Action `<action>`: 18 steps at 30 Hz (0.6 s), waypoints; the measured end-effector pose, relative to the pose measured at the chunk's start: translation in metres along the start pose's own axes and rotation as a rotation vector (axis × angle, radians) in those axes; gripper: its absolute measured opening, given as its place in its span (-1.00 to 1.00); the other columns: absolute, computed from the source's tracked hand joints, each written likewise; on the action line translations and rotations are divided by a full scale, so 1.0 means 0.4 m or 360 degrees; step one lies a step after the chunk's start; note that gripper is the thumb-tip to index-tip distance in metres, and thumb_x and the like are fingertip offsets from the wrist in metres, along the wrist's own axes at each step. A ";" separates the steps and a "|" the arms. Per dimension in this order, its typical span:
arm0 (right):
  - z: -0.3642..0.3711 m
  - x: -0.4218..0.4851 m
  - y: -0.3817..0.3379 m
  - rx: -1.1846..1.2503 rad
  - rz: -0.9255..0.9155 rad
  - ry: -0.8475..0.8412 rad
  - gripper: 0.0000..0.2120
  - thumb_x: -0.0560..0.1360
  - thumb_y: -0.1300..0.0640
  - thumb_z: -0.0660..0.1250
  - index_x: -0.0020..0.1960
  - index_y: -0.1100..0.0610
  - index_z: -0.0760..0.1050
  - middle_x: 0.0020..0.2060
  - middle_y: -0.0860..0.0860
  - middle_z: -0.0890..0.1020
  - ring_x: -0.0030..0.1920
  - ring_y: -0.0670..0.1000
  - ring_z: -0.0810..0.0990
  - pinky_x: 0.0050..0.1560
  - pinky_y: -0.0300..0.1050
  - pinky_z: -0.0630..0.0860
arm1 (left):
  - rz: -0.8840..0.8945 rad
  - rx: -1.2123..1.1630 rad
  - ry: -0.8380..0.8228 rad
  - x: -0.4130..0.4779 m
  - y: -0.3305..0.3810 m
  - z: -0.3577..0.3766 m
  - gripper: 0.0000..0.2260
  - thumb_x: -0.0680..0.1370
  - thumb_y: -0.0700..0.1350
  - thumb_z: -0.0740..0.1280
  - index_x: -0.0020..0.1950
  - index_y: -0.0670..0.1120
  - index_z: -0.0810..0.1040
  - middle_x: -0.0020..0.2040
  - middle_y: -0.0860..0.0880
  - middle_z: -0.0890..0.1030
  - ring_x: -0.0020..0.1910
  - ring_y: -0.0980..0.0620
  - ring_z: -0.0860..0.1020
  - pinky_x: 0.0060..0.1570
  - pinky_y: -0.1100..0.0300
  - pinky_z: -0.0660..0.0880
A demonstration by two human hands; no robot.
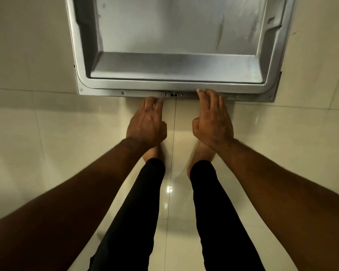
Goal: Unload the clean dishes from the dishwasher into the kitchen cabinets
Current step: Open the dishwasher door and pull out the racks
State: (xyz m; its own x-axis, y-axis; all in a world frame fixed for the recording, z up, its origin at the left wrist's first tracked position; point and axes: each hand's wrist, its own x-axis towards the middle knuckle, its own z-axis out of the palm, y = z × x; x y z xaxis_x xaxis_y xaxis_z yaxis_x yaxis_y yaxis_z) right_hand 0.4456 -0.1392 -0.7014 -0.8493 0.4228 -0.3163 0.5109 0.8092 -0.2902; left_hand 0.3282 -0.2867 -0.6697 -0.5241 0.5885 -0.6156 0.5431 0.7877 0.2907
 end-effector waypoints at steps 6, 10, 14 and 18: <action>-0.133 0.028 -0.034 0.0079 -0.0010 0.0062 -0.33 0.39 0.14 0.28 0.47 0.24 0.25 0.38 0.19 0.37 0.37 0.17 0.34 0.37 0.02 0.38 | 0.0034 -0.0068 0.0205 -0.052 0.002 -0.099 -0.48 0.61 0.01 0.12 0.51 -0.23 0.23 0.45 -0.23 0.34 0.43 -0.17 0.30 0.40 0.00 0.27; -0.225 0.062 -0.053 0.0126 0.0026 0.0152 -0.31 0.39 0.16 0.31 0.48 0.27 0.22 0.39 0.22 0.35 0.39 0.18 0.32 0.40 0.03 0.36 | -0.0003 -0.0079 0.0246 -0.037 0.023 -0.216 -0.43 0.62 0.07 0.02 0.55 -0.23 0.17 0.52 -0.22 0.26 0.51 -0.16 0.21 0.50 -0.01 0.17; -0.336 0.107 -0.072 0.0108 0.0052 0.0266 -0.27 0.41 0.12 0.33 0.50 0.28 0.17 0.42 0.23 0.30 0.40 0.18 0.30 0.43 -0.02 0.28 | 0.0113 -0.0026 0.0333 -0.010 0.048 -0.355 -0.42 0.63 0.09 -0.02 0.52 -0.28 0.22 0.47 -0.27 0.32 0.47 -0.21 0.29 0.46 -0.06 0.25; -0.438 0.171 -0.081 0.0100 0.0042 0.0343 -0.27 0.43 0.11 0.33 0.51 0.28 0.15 0.43 0.24 0.30 0.42 0.20 0.29 0.44 -0.01 0.30 | 0.0121 -0.0014 0.0367 0.026 0.076 -0.495 -0.40 0.62 0.10 -0.04 0.54 -0.26 0.19 0.50 -0.26 0.28 0.50 -0.19 0.24 0.49 -0.04 0.20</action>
State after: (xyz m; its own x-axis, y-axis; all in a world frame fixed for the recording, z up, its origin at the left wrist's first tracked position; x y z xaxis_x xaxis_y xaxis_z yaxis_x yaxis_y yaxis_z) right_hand 0.3476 -0.0651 -0.5555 -0.8408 0.5264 -0.1263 0.5350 0.7725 -0.3420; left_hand 0.2093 -0.2205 -0.5223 -0.6183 0.6713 -0.4087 0.5816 0.7406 0.3367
